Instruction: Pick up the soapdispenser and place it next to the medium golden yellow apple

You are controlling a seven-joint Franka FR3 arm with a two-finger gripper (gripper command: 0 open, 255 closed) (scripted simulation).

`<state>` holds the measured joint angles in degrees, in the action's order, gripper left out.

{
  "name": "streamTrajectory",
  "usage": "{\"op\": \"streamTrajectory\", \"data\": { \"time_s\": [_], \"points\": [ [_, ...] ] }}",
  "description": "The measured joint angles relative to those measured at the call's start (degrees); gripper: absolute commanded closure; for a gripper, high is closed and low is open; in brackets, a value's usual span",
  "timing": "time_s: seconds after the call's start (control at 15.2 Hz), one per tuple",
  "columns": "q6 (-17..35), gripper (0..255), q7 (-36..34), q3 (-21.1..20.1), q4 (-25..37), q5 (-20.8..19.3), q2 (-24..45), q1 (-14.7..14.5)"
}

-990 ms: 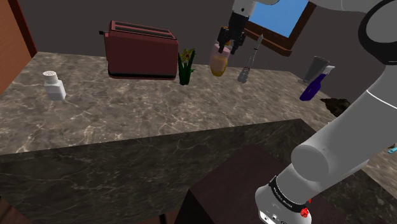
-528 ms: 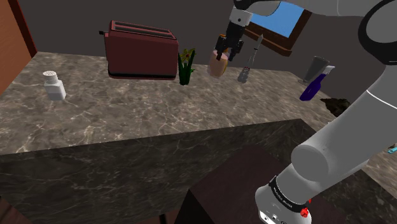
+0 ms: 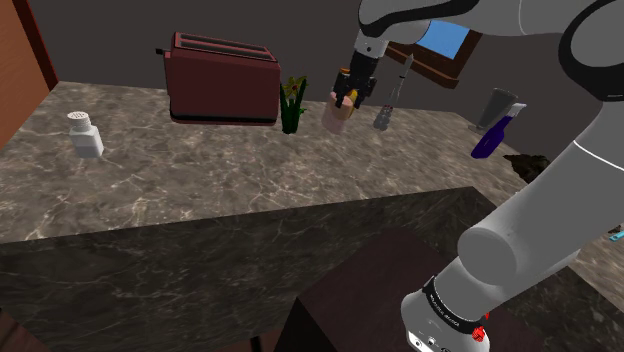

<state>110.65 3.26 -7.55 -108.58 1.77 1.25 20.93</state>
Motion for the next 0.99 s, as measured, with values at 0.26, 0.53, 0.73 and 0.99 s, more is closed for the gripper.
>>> {"op": "streamTrajectory", "data": {
  "time_s": [0.26, 0.53, 0.73, 0.99],
  "points": [
    [0.6, 255, 0.1, 0.0, -0.6, 0.0, -0.1, 0.0],
    [0.6, 0, 0.1, 0.1, -0.6, 0.0, -0.1, 0.1],
    [0.6, 0, 0.1, 0.0, -0.6, 0.0, -0.1, 0.1],
    [-0.3, 0, 0.2, 0.1, 0.0, 0.1, -0.4, 0.1]
  ]
}}
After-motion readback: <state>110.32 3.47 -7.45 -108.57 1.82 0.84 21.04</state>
